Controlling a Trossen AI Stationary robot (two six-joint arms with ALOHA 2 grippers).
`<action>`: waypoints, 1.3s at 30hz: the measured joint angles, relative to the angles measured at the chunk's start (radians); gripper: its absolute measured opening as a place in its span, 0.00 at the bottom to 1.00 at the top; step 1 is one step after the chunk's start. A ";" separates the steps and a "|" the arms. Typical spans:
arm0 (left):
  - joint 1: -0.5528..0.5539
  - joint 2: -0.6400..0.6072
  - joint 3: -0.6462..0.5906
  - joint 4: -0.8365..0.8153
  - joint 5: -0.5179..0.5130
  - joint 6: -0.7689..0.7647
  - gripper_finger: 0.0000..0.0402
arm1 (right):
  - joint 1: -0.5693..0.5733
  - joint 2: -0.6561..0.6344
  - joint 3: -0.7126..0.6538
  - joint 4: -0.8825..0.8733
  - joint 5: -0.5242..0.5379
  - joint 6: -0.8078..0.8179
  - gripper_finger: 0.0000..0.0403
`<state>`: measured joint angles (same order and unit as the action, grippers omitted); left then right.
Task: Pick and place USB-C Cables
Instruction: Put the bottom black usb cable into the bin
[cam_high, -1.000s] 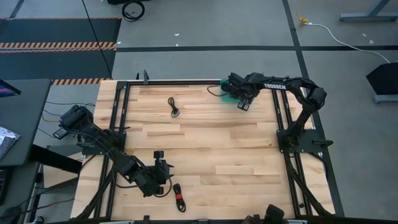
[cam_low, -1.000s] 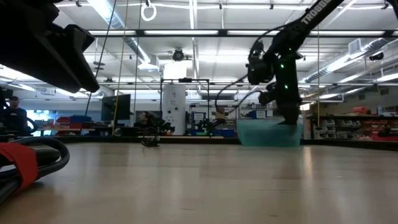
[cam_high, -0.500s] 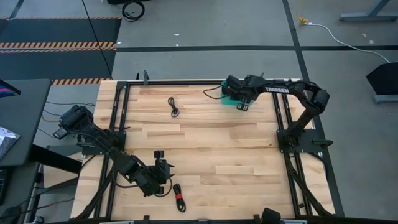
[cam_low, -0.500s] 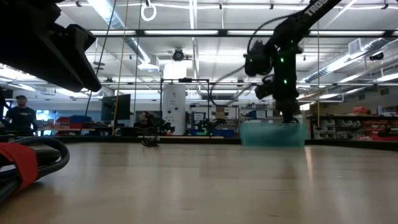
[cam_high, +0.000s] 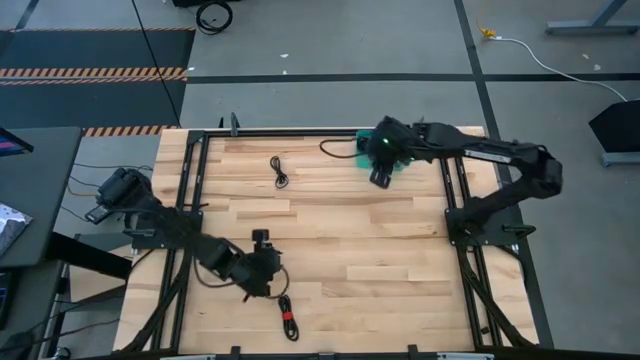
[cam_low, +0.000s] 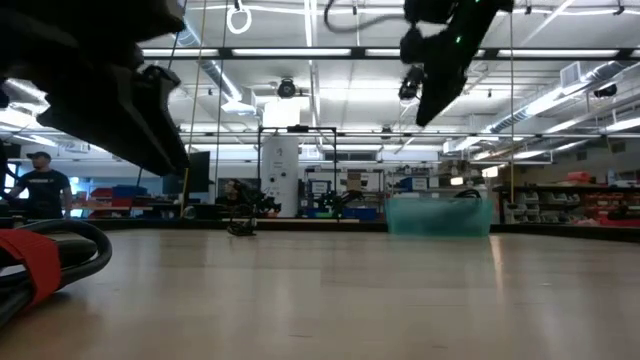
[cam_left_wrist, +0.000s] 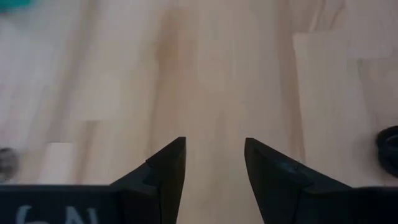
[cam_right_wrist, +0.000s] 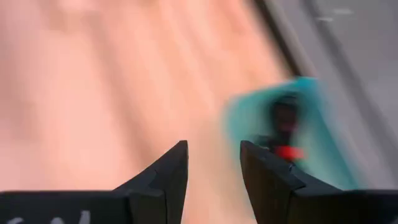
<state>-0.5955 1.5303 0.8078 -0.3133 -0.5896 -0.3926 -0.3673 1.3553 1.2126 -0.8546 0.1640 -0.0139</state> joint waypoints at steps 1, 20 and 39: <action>0.017 0.000 0.000 0.015 0.064 0.032 0.43 | 0.021 -0.020 -0.005 0.002 -0.048 0.041 0.38; -0.135 0.071 0.264 -0.112 0.403 0.459 0.46 | 0.485 -0.093 -0.099 -0.096 -0.016 0.347 0.38; -0.081 0.299 0.341 -0.180 0.404 0.717 0.66 | 0.850 -0.093 -0.099 -0.033 0.030 0.648 0.38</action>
<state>-0.6762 1.8296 1.1484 -0.4937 -0.1859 0.3249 0.4824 1.2621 1.1133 -0.8871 0.1940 0.6339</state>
